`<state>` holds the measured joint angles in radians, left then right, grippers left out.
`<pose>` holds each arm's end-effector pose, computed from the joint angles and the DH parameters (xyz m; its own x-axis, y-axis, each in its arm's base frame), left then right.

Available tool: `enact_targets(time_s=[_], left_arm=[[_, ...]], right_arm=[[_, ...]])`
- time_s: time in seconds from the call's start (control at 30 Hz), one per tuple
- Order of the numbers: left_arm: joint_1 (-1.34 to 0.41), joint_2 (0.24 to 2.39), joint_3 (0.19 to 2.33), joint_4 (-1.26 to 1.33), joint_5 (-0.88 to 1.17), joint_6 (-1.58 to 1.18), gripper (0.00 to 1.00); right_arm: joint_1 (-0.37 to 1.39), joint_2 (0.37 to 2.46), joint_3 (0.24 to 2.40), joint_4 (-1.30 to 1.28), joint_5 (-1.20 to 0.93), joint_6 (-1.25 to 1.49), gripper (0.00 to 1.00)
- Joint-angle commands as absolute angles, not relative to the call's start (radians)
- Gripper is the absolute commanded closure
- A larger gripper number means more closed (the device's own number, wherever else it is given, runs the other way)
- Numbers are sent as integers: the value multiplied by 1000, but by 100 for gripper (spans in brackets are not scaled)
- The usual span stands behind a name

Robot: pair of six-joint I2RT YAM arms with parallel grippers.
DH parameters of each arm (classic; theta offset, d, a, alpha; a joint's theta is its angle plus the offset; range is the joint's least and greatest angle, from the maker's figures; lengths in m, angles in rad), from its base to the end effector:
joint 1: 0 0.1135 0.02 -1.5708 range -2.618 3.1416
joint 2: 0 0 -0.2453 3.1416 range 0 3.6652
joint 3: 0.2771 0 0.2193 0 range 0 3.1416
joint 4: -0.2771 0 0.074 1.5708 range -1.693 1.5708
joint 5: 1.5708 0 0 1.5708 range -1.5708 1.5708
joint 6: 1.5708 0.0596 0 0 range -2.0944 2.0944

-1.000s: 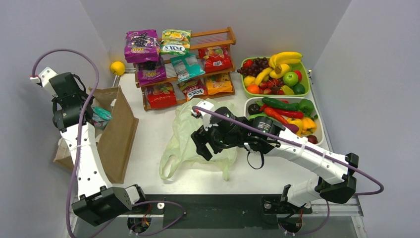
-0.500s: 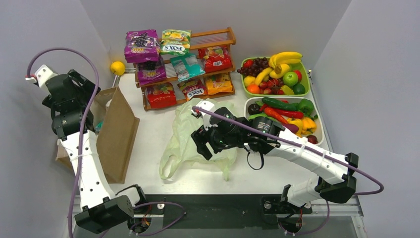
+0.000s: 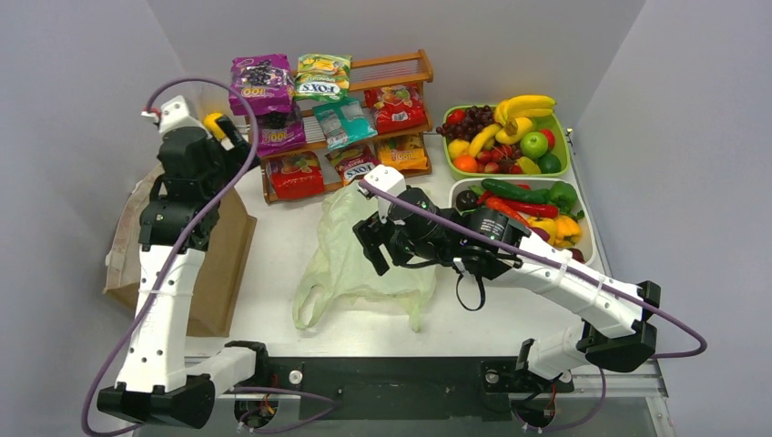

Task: Place the food into the grocery bag and tie it

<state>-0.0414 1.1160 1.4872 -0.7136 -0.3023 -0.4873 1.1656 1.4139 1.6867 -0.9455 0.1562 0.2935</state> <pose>0.2109 0.0090 0.4223 -0.1837 -0.4398 -0.8791 -0.3697 0.8596 -0.3527 0.1160 0.2468 0.3876 -0.4839 -0.4031 -0.7767 -0.7520 0.6455 0.1335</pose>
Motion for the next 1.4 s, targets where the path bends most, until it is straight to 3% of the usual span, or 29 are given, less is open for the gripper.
enact_targets(time_s=[0.0,0.57,0.97,1.37], left_arm=[[-194,1109,1506,-718,-347,-473,16],[-586,947,1133,-692,-250,-546,16],[-614,737,784,-553,-132,-498,17],[-651,668,821,-663,-164,-501,17]], right_arm=[[1153,1406,1723,-912,299,322,30],[915,1295,1705,-752,376,425,30],[629,1377,1774,-608,23,603,29],[513,1589,1995,-546,-88,663,32]])
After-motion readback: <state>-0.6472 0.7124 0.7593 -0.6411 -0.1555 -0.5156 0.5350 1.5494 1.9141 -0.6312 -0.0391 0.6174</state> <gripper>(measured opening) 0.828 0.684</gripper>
